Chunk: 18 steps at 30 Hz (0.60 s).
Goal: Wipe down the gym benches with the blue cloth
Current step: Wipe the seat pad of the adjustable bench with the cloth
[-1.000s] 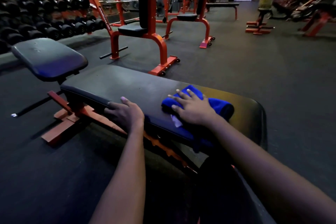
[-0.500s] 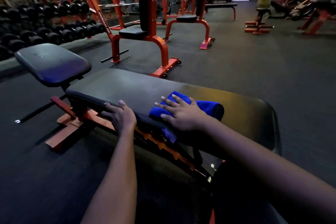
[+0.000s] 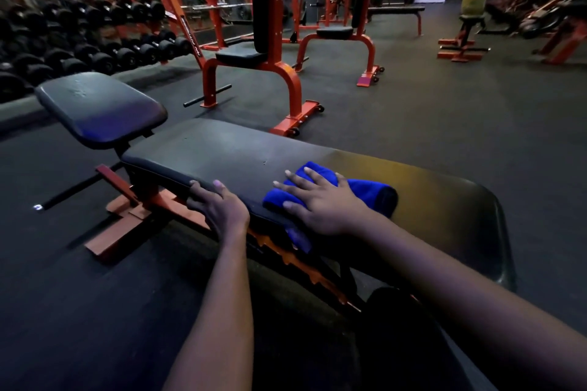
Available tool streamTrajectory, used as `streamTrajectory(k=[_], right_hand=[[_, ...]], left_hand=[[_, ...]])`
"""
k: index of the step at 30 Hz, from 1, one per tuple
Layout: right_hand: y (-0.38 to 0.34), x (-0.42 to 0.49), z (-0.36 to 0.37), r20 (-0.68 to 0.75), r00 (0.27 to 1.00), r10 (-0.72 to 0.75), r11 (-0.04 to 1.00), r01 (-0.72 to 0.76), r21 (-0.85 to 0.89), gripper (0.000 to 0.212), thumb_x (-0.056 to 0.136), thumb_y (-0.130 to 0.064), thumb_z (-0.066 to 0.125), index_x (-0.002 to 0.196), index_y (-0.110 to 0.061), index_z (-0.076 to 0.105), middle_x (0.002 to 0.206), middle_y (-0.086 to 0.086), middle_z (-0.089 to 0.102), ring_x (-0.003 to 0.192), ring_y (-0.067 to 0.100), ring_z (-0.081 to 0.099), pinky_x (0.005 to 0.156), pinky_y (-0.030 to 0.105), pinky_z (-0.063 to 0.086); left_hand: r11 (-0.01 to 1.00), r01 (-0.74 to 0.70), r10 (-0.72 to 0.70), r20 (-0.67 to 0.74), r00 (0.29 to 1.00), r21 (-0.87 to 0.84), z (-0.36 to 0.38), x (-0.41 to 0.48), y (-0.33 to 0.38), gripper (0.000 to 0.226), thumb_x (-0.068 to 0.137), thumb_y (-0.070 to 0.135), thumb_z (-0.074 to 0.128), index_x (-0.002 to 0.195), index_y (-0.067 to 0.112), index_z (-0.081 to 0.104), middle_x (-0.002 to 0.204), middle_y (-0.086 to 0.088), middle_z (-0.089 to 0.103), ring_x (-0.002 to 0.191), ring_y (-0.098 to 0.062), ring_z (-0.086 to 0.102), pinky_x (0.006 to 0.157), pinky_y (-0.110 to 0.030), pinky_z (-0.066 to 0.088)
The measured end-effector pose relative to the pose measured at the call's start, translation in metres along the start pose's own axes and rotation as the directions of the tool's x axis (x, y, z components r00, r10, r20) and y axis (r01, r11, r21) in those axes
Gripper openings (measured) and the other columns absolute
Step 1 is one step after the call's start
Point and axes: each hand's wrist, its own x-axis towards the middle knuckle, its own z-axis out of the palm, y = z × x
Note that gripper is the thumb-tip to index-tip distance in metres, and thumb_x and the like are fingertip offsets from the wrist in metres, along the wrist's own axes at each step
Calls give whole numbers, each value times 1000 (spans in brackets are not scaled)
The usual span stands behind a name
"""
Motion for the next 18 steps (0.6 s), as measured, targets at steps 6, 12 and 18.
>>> streamTrajectory(k=[6,12,18], right_hand=[[0,-16,3,-15,1000,-13,1000,13,-10,56,98,-66,22,150,-55,5,163,-20,-4,152,14,-5,117,63,-5],[13,-3,-1,-21,999,44,998,-43,48,52,99,-63,23,149,-58,11,162,-23,-1,152,11,-4,116,64,1],[25,48,-10,-4,989,150,987,-149,54,55,99,-64,23,152,-52,15,164,-17,1,152,15,-2,116,62,2]], left_hand=[[996,38,-36,-17,999,80,-1,3,6,42,101,23,37,140,9,29,140,-26,30,116,-50,49,101,-46,39],[980,177,-166,-117,979,92,9,7,26,45,99,25,36,141,12,26,140,-29,31,115,-53,49,98,-49,40],[984,156,-146,-103,984,89,8,6,21,55,102,30,32,151,11,15,143,-29,29,115,-52,49,96,-48,39]])
